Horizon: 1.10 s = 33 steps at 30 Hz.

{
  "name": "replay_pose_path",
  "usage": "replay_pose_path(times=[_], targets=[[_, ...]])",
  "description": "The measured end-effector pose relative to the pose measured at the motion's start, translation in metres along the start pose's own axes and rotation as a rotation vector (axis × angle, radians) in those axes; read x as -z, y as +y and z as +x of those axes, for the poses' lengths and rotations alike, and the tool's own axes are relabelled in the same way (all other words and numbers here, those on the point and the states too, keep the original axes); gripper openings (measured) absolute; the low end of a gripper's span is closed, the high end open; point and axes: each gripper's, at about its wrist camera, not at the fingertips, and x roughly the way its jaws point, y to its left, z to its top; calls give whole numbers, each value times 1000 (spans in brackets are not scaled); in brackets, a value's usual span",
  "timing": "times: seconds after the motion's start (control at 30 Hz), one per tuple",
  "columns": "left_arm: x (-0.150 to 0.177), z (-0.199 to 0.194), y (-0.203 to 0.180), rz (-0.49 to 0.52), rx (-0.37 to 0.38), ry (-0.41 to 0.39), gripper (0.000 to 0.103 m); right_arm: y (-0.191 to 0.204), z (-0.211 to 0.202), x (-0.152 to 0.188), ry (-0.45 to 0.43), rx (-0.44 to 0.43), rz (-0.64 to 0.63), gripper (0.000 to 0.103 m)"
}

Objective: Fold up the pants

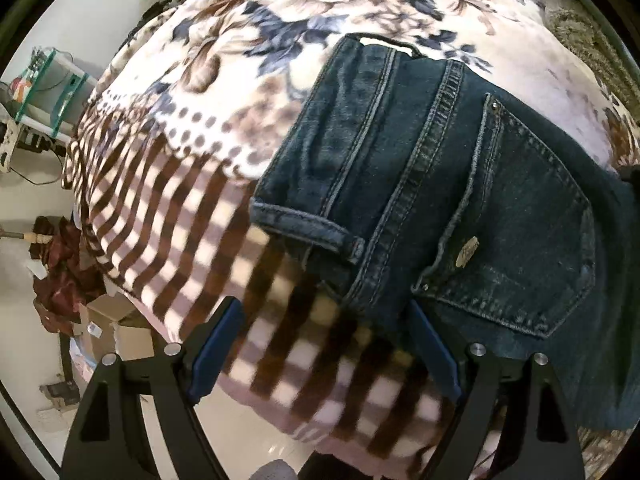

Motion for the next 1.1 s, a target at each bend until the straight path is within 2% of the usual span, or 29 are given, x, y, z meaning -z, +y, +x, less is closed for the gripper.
replay_pose_path(times=[0.03,0.1,0.13,0.2,0.23,0.33,0.4,0.5,0.6,0.63,0.67,0.7,0.73,0.77,0.8,0.83,0.87,0.9,0.93,1.1], targets=[[0,-1,4,-11,6,3,85,4,13,0,9,2,19,7],[-1,-5,15,-45,21,21,85,1,32,-1,81,-28,33,9],[-3,-8,20,-67,32,29,85,-3,31,-2,99,-54,52,12],[-8,-17,34,-117,51,26,85,-12,14,2,98,-153,81,29],[-12,-22,42,-144,67,17,85,-18,1,5,82,-184,86,44],[-24,-25,57,-212,108,20,84,-40,-46,32,10,-174,79,50],[-35,-17,65,-251,132,29,84,-65,-66,64,-14,-121,124,52],[-45,2,68,-300,169,68,83,-99,-66,120,9,-78,243,52],[-50,28,65,-341,196,122,81,-136,-51,174,47,-80,384,52],[-51,35,64,-358,210,126,77,-145,-43,188,58,-92,426,52],[-51,38,63,-366,228,121,62,-157,-35,201,71,-110,481,52],[-50,39,60,-372,251,112,42,-165,-24,210,75,-135,529,52],[-51,38,56,-370,270,101,37,-171,-15,218,67,-158,576,52],[-51,34,51,-356,240,85,34,-180,-10,223,46,-191,625,52],[-50,28,46,-339,212,57,30,-184,-7,226,25,-210,658,51],[-49,25,41,-330,199,40,28,-188,-6,228,8,-216,687,44],[-47,22,40,-323,188,25,26,-191,-6,232,-26,-224,726,24],[-45,20,39,-323,187,15,24,-193,-8,234,-36,-206,736,8],[-43,17,39,-323,188,9,23,-192,-10,235,-42,-190,735,0],[-37,14,43,-286,187,23,21,-180,-18,243,-37,-172,677,0]])
